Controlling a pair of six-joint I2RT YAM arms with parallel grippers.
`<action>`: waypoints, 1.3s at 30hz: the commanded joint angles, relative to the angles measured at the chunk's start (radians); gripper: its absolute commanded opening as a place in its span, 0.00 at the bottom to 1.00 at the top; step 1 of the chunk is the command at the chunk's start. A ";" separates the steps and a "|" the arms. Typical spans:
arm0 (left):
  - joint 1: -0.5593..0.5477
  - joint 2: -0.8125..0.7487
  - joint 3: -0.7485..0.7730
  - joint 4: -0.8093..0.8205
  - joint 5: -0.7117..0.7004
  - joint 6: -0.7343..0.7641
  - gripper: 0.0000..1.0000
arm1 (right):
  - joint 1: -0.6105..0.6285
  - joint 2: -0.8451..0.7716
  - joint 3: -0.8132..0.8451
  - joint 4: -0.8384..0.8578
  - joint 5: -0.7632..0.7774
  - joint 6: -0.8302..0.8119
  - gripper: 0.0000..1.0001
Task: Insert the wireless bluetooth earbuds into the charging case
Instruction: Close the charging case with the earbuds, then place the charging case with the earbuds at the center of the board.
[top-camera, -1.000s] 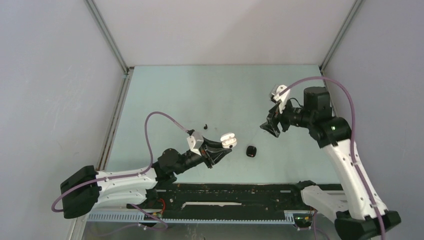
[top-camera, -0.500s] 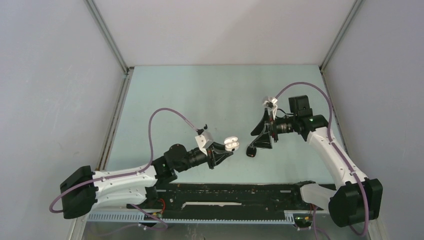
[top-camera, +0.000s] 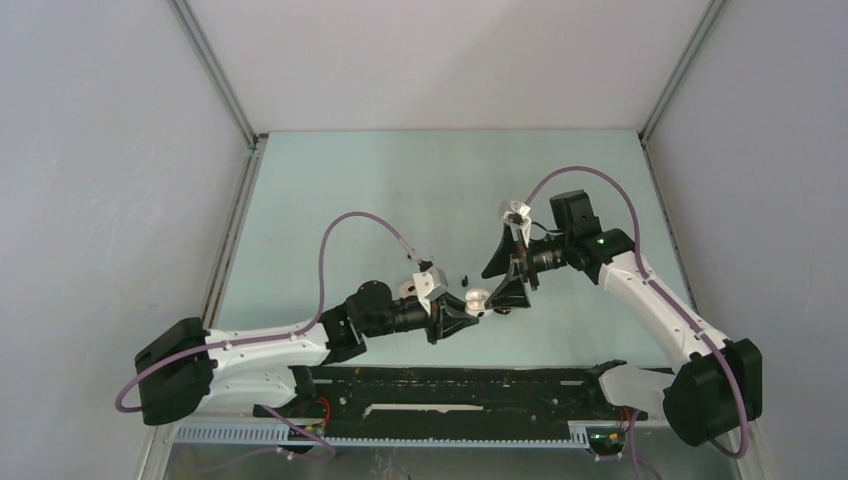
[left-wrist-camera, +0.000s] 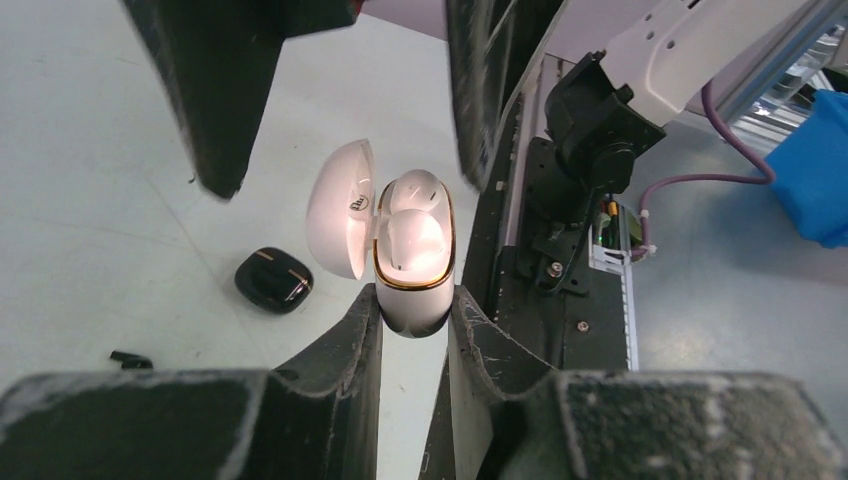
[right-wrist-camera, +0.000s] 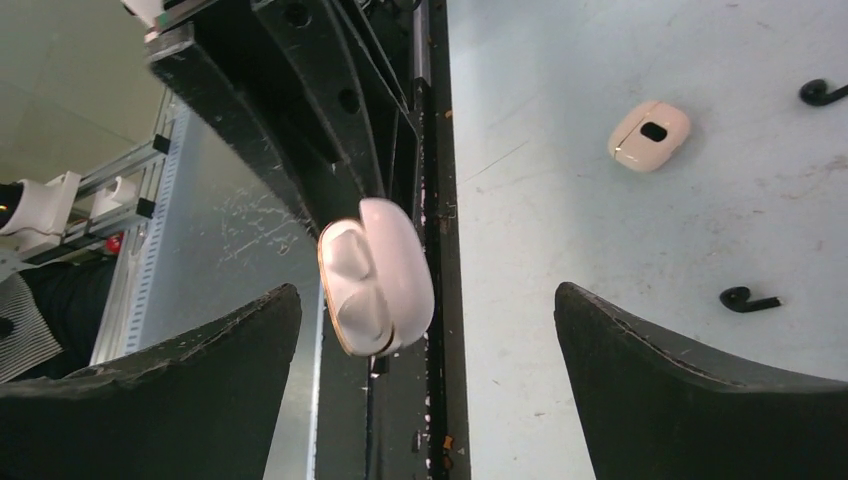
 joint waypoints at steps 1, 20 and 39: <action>0.001 0.055 0.078 0.042 0.080 0.003 0.00 | 0.036 0.040 0.001 0.034 -0.029 0.013 1.00; 0.081 0.155 0.091 0.042 -0.036 -0.047 0.00 | -0.132 -0.197 0.027 -0.274 -0.160 -0.262 1.00; 0.294 0.589 0.403 -0.072 0.076 -0.558 0.00 | -0.346 -0.264 -0.149 0.294 0.282 0.275 1.00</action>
